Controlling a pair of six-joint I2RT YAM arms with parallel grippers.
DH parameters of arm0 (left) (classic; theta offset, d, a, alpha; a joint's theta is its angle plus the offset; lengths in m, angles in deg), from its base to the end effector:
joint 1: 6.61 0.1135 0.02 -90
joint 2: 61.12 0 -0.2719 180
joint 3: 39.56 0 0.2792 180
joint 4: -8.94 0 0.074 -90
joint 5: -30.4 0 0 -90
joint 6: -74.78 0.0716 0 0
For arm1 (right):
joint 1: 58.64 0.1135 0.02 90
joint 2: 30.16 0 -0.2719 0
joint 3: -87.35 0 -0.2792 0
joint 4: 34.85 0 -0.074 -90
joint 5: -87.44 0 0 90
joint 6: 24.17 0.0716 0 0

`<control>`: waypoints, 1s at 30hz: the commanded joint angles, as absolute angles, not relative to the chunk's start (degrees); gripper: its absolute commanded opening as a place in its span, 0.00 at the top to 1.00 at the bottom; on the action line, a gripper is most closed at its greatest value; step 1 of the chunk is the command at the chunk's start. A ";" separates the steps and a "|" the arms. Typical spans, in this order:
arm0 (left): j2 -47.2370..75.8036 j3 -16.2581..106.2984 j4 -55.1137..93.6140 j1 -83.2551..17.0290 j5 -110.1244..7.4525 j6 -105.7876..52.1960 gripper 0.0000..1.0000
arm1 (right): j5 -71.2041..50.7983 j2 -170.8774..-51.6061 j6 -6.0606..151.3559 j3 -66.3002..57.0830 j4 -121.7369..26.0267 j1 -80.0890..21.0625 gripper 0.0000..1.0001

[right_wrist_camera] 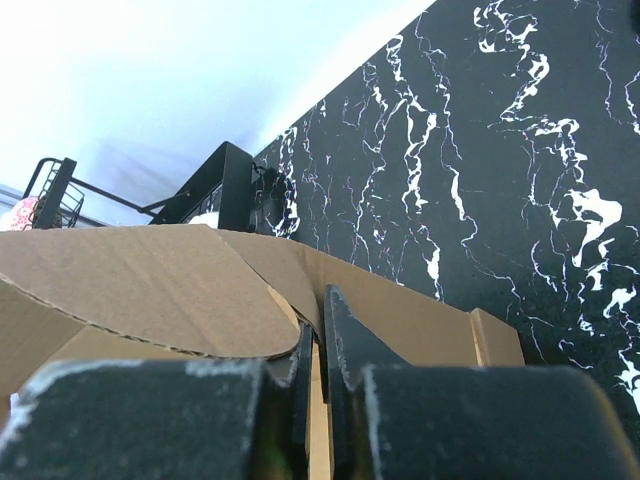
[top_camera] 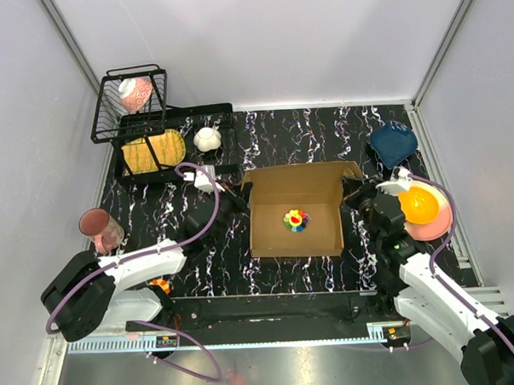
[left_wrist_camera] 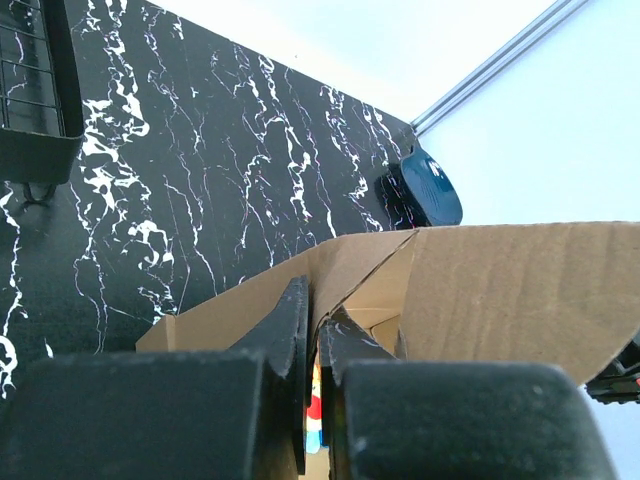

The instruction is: Fold the paper box

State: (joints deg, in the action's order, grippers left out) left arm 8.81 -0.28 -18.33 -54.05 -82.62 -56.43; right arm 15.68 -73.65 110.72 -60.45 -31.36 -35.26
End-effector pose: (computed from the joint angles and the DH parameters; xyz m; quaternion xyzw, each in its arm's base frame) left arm 0.2280 -0.2069 0.2183 -0.0979 0.7194 -0.3658 0.5823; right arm 0.2266 0.0736 0.2267 0.2412 0.7115 0.2654 0.6043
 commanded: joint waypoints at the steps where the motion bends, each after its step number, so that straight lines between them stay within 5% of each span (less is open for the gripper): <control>1: 9.80 -0.60 -9.58 -57.15 -76.91 -62.68 1.00 | 12.82 -74.55 113.20 -65.12 -46.82 -33.06 0.99; 30: 9.89 4.93 -6.15 -57.94 -74.01 -74.63 1.00 | 12.38 -72.44 116.37 -67.85 -46.82 -30.96 1.00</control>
